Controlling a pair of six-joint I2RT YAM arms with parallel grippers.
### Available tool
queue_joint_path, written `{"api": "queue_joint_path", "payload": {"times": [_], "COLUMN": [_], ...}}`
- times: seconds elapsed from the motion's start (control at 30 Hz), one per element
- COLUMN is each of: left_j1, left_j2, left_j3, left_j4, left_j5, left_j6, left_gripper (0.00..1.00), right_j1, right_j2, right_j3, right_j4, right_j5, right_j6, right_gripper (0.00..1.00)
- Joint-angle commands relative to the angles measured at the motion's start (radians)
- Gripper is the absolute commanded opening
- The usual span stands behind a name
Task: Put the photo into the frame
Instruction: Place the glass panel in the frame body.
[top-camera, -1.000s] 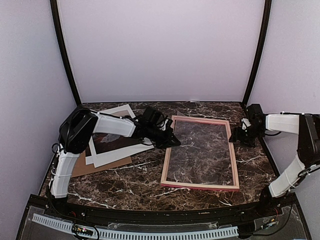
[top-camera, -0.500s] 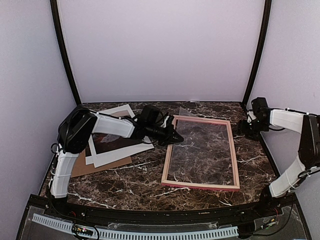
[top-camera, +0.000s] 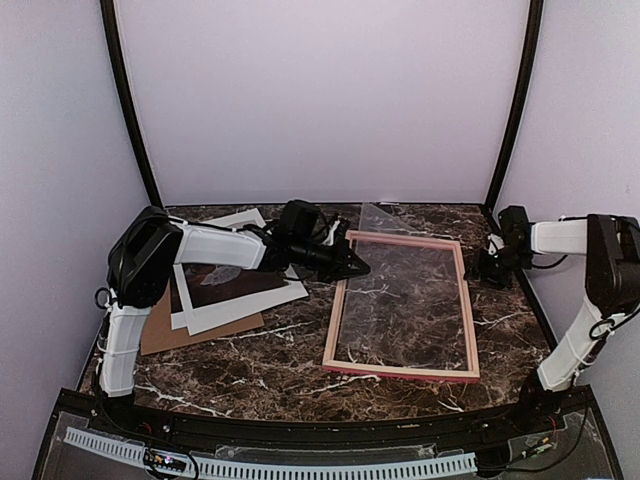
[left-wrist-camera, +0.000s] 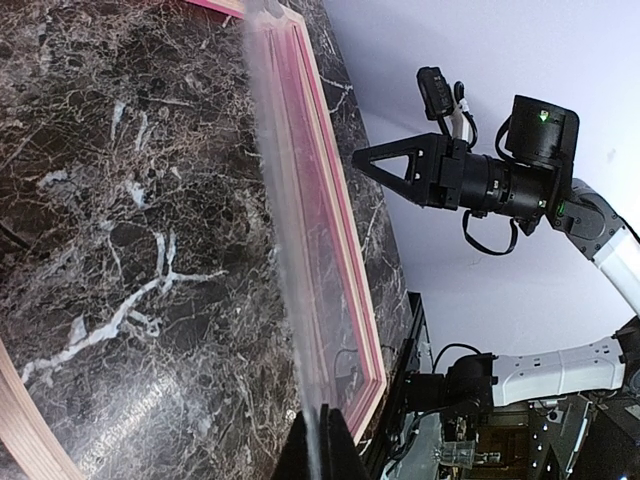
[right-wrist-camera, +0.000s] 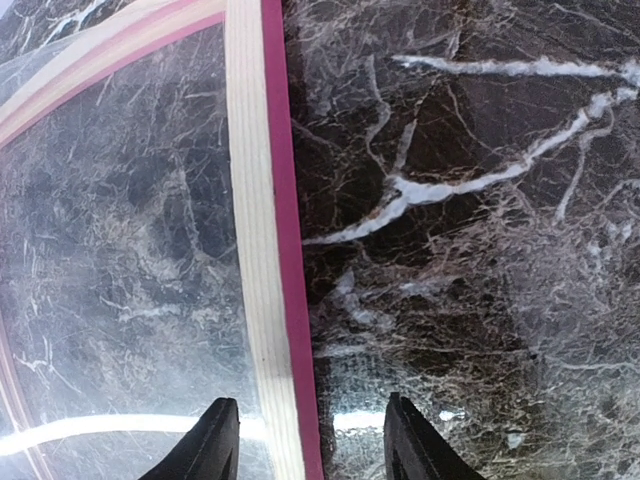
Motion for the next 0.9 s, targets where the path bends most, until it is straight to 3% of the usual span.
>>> {"api": "queue_joint_path", "payload": {"times": [0.0,0.27,0.63,0.87], "left_j1": [-0.005,-0.005,-0.005,-0.004], "left_j2": [-0.063,-0.064,-0.112,-0.22], "left_j3": [0.032,0.038,-0.008,-0.123], "left_j4": [-0.019,-0.02,-0.018,0.022], "left_j5": [-0.017,-0.012,-0.038,-0.105], "left_j6": [0.033,0.026,0.008,-0.036], "left_gripper": [0.0,0.0,0.0,0.0], "right_j1": [-0.001,0.012,0.099,0.165], "right_j2": [0.02,0.066,0.094,0.108], "right_j3": [-0.02,-0.03,-0.023,-0.024], "right_j4": [0.046,0.049,0.047,0.08], "right_j5": [-0.055,-0.07,-0.068,-0.092], "right_j6": [-0.015,-0.026,-0.056,-0.044], "right_gripper": [0.49,0.41,0.19,0.17]}}
